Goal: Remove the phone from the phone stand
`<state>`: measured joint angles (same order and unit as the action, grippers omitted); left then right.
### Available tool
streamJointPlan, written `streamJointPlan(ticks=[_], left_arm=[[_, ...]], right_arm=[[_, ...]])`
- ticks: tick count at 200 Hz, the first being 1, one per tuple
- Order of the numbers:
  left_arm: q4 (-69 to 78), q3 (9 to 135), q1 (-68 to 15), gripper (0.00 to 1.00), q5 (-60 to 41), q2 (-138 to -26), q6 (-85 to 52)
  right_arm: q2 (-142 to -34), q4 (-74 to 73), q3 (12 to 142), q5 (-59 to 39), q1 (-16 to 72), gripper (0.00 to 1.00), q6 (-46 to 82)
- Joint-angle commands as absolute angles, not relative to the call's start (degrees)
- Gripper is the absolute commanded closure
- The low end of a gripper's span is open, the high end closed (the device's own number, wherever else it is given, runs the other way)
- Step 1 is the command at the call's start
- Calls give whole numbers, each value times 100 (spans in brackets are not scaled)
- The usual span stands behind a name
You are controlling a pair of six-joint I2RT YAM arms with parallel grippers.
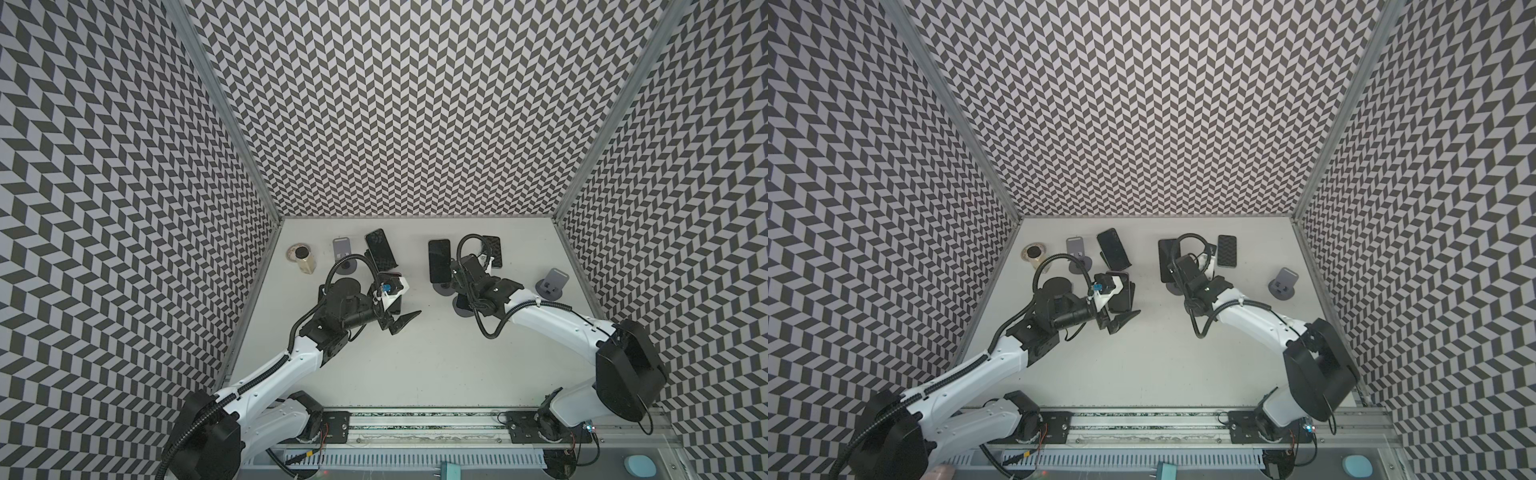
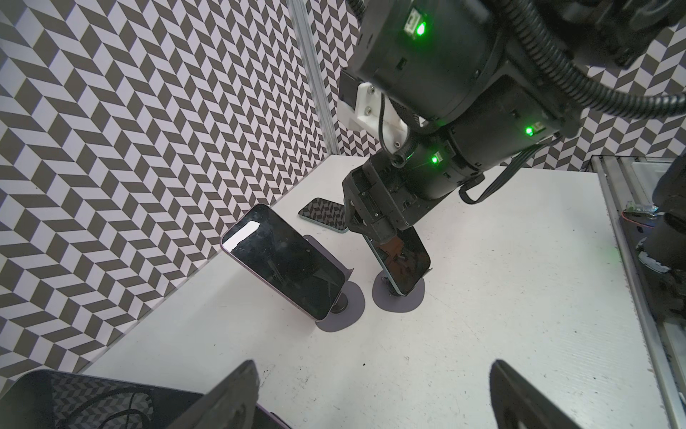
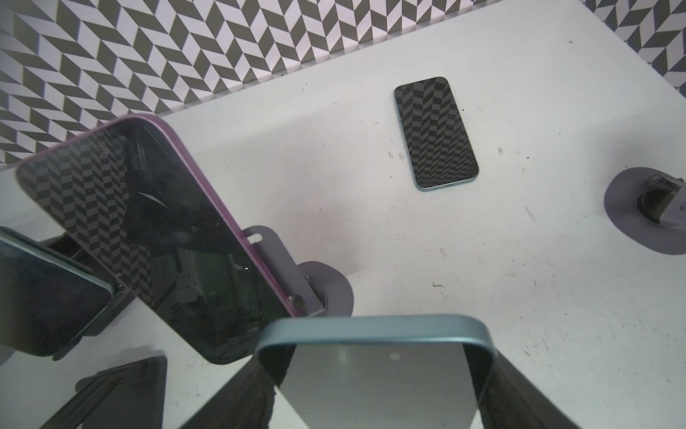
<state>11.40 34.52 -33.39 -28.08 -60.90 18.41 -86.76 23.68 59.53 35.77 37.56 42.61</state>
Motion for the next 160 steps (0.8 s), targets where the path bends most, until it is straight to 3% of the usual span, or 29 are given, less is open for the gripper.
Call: streamJointPlan(ticks=[1,160], left_arm=[[1055,3612,-3366,3,-2909,-6136,1950],[985,3643,-3370,3,-2918,-6145,1969]], right_arm=[[-8768,2128,6086,3628,3718,18,4283],[-8825,2083,6091,3569,3674,25,4225]])
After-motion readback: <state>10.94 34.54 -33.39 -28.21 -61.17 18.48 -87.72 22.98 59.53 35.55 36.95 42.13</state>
